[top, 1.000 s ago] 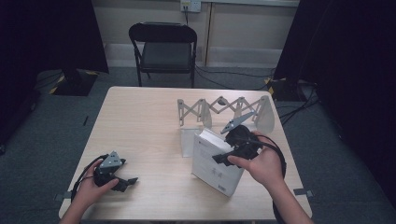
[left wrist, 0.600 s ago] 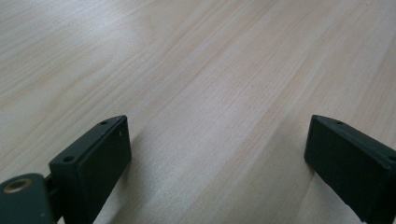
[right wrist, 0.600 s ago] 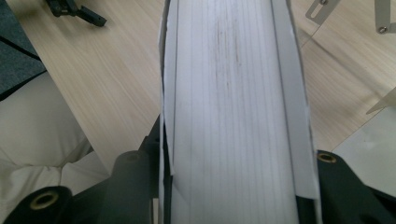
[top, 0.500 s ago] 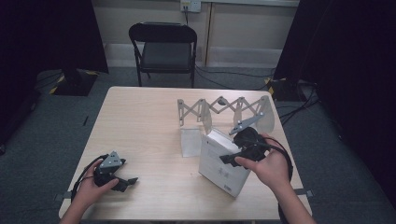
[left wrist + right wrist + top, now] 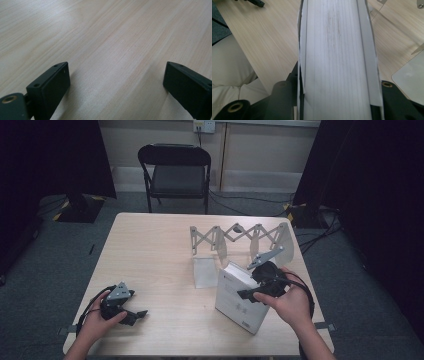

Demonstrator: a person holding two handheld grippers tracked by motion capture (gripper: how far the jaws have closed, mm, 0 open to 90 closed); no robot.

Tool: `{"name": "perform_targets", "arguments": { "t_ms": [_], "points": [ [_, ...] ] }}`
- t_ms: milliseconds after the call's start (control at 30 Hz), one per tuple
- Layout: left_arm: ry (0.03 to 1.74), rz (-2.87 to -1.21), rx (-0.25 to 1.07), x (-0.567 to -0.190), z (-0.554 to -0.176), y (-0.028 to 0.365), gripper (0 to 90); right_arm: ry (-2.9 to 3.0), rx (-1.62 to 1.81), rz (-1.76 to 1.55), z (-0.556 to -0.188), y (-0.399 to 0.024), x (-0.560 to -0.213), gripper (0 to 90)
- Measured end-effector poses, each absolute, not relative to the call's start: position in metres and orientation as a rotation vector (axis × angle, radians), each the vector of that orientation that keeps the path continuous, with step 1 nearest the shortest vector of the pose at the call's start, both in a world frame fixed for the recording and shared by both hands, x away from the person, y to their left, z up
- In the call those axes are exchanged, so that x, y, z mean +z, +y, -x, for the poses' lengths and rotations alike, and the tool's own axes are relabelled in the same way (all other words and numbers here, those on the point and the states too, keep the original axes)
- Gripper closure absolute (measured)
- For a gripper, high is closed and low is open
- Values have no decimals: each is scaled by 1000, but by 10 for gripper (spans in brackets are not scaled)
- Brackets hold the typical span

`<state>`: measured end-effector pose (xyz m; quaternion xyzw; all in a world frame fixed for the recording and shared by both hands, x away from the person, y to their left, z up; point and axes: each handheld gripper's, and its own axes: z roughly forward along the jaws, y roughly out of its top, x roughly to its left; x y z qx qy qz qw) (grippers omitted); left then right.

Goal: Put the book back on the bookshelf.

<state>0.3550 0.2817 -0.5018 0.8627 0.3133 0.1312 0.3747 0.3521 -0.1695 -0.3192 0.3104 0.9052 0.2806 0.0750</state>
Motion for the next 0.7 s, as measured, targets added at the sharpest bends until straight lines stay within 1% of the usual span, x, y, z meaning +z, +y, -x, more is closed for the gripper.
{"name": "perform_targets", "arguments": {
  "t_ms": [367, 467, 533, 700],
  "points": [
    [804, -2209, 336, -502, -355, 282, 67, 2703, 854, -910, -347, -173, -323, 519],
    [804, -2209, 336, -502, -355, 282, 67, 2699, 876, -913, -348, -173, -323, 504],
    [804, -2208, 336, -502, -355, 282, 67, 2708, 903, -914, -350, -170, -323, 472],
    [805, -2208, 337, -502, -355, 282, 67, 2760, 768, -888, -353, -162, -324, 482]
  ]
}}
